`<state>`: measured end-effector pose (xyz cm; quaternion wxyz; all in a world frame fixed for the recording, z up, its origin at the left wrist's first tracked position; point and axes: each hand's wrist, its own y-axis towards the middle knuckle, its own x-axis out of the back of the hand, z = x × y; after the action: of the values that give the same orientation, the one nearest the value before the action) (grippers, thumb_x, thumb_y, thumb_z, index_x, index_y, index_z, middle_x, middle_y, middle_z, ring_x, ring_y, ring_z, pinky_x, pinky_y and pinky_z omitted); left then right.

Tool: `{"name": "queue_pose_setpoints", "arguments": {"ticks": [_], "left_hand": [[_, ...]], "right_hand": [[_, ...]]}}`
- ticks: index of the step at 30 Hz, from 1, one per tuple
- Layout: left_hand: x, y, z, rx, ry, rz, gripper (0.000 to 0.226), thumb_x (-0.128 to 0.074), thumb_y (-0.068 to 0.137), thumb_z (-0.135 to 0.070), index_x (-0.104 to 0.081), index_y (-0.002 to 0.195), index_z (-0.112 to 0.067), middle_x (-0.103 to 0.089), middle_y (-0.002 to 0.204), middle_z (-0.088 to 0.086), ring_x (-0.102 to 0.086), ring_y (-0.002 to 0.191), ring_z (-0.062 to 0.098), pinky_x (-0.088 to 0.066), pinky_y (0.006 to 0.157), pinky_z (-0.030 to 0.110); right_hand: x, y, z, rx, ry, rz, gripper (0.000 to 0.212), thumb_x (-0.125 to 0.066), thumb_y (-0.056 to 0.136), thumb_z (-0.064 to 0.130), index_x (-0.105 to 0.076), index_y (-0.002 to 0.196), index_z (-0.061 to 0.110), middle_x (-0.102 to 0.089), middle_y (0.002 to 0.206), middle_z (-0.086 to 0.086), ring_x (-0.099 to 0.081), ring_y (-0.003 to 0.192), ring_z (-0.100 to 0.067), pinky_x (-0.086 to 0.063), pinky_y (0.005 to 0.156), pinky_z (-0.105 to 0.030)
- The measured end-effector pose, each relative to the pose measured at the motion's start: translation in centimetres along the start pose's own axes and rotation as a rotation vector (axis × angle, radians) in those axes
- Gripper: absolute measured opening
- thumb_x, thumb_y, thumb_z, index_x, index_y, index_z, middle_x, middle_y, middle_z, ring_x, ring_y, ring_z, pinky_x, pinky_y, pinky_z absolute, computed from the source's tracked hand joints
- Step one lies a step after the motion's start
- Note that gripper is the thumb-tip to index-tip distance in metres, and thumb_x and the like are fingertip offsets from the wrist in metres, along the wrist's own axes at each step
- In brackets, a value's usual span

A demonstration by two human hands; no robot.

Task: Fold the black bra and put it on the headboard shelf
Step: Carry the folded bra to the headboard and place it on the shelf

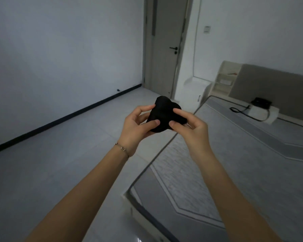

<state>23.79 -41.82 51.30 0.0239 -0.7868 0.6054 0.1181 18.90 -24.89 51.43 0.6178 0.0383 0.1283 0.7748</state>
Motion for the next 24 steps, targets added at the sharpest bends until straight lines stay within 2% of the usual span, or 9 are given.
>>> {"name": "queue_pose_setpoints", "arguments": {"ticks": [6,11,17,24], "left_hand": [[15.4,0.4,-3.7,0.011,0.059,-0.055,0.045,-0.069,0.086,0.008,-0.062,0.127,-0.010,-0.073,0.121,0.016,-0.072,0.107,0.031,-0.059,0.090,0.047],[23.4,3.0,-5.1,0.028,0.066,-0.061,0.046,-0.069,0.086,0.008,-0.061,0.128,-0.009,-0.075,0.117,0.012,-0.074,0.103,0.028,-0.061,0.087,0.046],[27.5,10.2,-4.7,0.043,0.052,-0.034,0.048,-0.069,0.086,0.008,-0.061,0.130,-0.010,-0.075,0.118,0.015,-0.075,0.103,0.029,-0.061,0.086,0.044],[27.1,24.0,-3.6,0.051,0.058,0.060,0.047,-0.067,0.086,0.011,-0.061,0.128,-0.010,-0.076,0.115,0.014,-0.075,0.102,0.027,-0.062,0.082,0.038]], "right_hand": [[-15.4,0.8,-2.6,-0.014,0.077,0.081,0.039,-0.074,0.080,-0.005,-0.073,0.113,0.015,-0.073,0.110,0.001,-0.073,0.094,-0.003,-0.059,0.080,-0.022],[-23.2,2.9,-4.4,-0.035,0.077,0.091,0.039,-0.076,0.079,-0.005,-0.074,0.112,0.015,-0.073,0.114,-0.005,-0.074,0.095,-0.007,-0.061,0.081,-0.026],[-27.2,9.2,-7.1,-0.023,0.058,0.061,0.039,-0.077,0.078,-0.004,-0.074,0.113,0.014,-0.073,0.114,-0.005,-0.074,0.096,-0.011,-0.061,0.083,-0.031],[-27.6,20.9,-11.0,0.028,0.051,-0.081,0.039,-0.076,0.080,-0.002,-0.073,0.115,0.016,-0.073,0.115,-0.004,-0.073,0.098,-0.012,-0.061,0.084,-0.032]]}}
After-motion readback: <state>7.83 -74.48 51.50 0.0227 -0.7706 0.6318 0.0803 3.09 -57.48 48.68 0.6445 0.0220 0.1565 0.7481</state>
